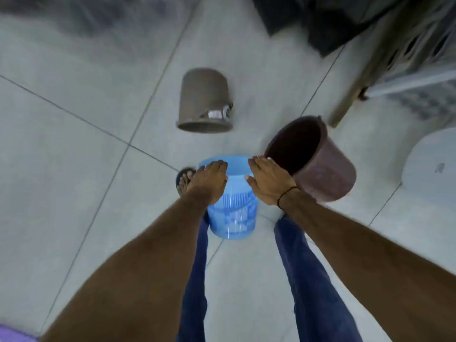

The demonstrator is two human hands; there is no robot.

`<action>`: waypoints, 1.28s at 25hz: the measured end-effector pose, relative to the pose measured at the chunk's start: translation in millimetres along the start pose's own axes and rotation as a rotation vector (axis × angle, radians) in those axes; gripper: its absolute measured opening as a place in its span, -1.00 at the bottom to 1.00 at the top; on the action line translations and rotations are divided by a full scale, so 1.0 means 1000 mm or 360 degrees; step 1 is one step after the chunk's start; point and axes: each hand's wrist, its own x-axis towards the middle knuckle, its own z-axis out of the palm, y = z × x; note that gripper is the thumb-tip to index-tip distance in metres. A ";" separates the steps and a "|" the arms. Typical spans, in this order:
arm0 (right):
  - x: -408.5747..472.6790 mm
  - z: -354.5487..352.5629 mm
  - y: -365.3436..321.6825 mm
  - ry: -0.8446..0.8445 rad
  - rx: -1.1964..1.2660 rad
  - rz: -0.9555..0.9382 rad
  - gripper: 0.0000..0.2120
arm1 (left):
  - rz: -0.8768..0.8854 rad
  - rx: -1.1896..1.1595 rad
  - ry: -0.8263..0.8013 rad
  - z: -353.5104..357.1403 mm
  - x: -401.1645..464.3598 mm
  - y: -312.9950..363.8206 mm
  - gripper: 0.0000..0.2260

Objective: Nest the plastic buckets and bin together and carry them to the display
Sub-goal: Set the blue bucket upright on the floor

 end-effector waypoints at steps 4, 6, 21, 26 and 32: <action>0.036 0.055 -0.003 -0.0314 -0.0028 -0.0114 -0.58 | 0.0000 0.0302 -0.0210 0.029 0.026 -0.007 -0.66; 0.045 0.066 -0.008 -0.0365 0.0030 -0.0075 -0.72 | 0.0000 0.0441 -0.0299 0.048 0.029 -0.012 -0.79; -0.023 0.004 -0.043 -0.0488 -0.0619 -0.0735 -0.77 | -0.0146 -0.0032 -0.0034 0.076 -0.084 0.038 -0.77; -0.037 0.050 -0.025 -0.0442 -0.0802 -0.1024 -0.77 | -0.0269 -0.0094 0.0031 0.132 -0.076 0.066 -0.79; -0.055 0.102 0.002 -0.0321 -0.0975 -0.1035 -0.74 | -0.0386 -0.0278 -0.0034 0.172 -0.074 0.092 -0.80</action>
